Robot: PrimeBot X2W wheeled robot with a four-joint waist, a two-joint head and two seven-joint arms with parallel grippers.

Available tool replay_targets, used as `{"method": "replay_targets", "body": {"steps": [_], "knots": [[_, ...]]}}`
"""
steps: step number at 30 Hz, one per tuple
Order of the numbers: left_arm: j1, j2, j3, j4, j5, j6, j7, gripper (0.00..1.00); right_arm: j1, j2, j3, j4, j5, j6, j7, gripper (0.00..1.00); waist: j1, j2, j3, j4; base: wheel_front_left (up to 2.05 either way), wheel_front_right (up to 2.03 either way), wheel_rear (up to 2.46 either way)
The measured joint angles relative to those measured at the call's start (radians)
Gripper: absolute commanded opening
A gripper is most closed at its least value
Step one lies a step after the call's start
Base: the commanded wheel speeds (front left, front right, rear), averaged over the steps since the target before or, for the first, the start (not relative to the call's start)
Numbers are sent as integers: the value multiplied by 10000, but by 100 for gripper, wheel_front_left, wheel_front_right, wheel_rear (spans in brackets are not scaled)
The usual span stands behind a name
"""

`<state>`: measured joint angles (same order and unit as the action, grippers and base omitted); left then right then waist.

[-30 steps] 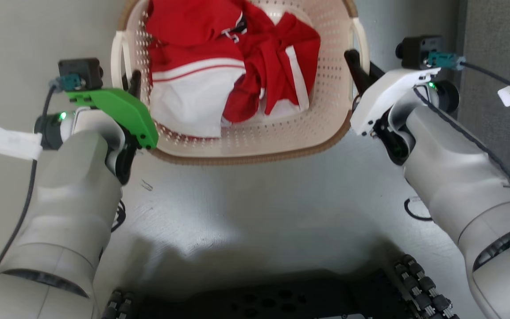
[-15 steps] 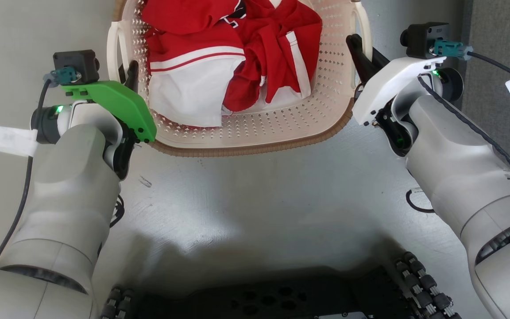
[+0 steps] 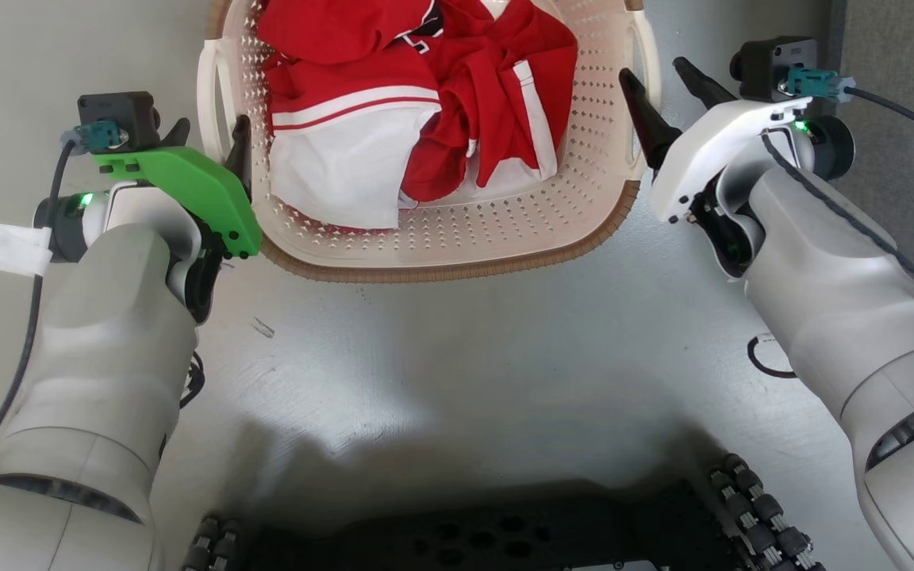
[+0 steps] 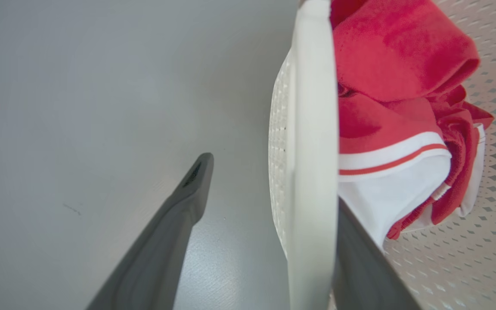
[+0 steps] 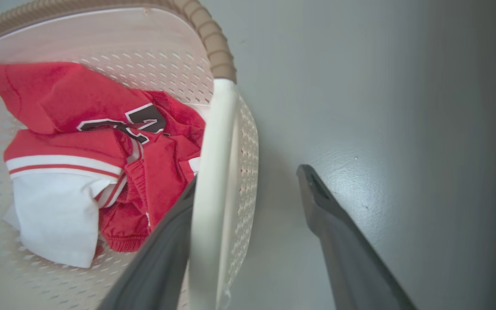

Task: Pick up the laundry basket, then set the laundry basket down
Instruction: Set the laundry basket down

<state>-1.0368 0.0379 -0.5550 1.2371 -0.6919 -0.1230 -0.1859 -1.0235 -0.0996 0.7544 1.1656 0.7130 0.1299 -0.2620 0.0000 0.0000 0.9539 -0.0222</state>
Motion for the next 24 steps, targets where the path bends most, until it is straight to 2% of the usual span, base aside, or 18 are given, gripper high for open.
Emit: {"method": "replay_targets", "body": {"steps": [13,24], "knots": [[13,-25,-165,132,10,-2,-79,100,89,19,-75,-339,-92,2,0,100,0,0,-606,29,0,0,0],[407,-4,-516,104,445,-2,-548,100,808,-157,-451,-936,-305,2,0,100,0,0,-1845,-21,0,0,0]]}}
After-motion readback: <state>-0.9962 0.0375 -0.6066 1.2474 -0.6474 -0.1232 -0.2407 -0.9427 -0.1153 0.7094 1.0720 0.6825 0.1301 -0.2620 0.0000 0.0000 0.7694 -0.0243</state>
